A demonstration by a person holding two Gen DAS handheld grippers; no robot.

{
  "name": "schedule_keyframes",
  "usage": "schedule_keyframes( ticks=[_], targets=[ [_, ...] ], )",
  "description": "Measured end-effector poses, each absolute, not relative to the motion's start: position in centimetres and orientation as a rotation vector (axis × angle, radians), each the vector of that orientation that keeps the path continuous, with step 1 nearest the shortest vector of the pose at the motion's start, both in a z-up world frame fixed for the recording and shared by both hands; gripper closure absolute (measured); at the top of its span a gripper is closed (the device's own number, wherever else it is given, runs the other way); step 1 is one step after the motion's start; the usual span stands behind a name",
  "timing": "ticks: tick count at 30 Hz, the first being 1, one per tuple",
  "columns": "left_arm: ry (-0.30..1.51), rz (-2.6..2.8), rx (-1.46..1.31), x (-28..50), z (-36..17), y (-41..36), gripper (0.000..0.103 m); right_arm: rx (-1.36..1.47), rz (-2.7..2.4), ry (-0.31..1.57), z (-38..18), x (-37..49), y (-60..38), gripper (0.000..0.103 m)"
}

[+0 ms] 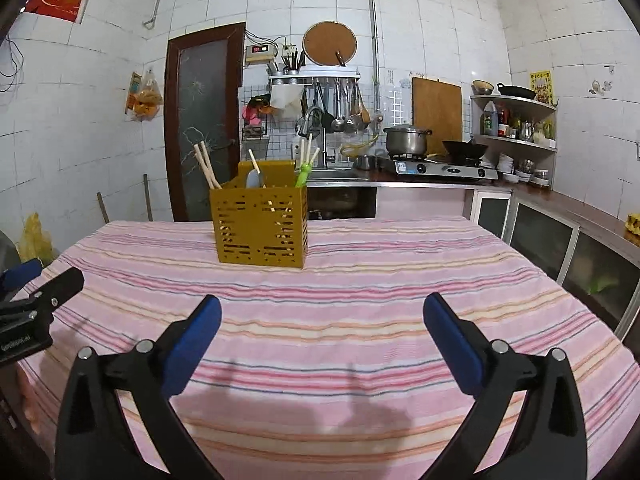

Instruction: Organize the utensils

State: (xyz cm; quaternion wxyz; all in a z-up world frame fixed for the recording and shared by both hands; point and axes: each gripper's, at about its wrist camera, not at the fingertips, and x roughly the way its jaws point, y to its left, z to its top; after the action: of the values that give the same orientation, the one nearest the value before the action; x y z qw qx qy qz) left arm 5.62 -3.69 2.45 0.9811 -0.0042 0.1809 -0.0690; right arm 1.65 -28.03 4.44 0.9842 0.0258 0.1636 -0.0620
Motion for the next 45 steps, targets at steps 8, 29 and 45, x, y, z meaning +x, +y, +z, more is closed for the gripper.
schedule_keyframes(
  ticks=[8, 29, 45],
  targets=[
    [0.339, -0.131, -0.03, 5.4, 1.1, -3.3, 0.005, 0.033, -0.115, 0.319, 3.1, 1.4, -27.3, 0.004],
    [0.367, -0.149, -0.003, 5.2, 0.4, -3.7, 0.005, 0.062, -0.119, 0.285, 2.8, 0.9, -27.5, 0.004],
    [0.298, -0.133, -0.012, 3.8, 0.9, -3.4, 0.005, 0.027, -0.122, 0.281, 2.9, 1.0, -26.7, 0.004]
  ],
)
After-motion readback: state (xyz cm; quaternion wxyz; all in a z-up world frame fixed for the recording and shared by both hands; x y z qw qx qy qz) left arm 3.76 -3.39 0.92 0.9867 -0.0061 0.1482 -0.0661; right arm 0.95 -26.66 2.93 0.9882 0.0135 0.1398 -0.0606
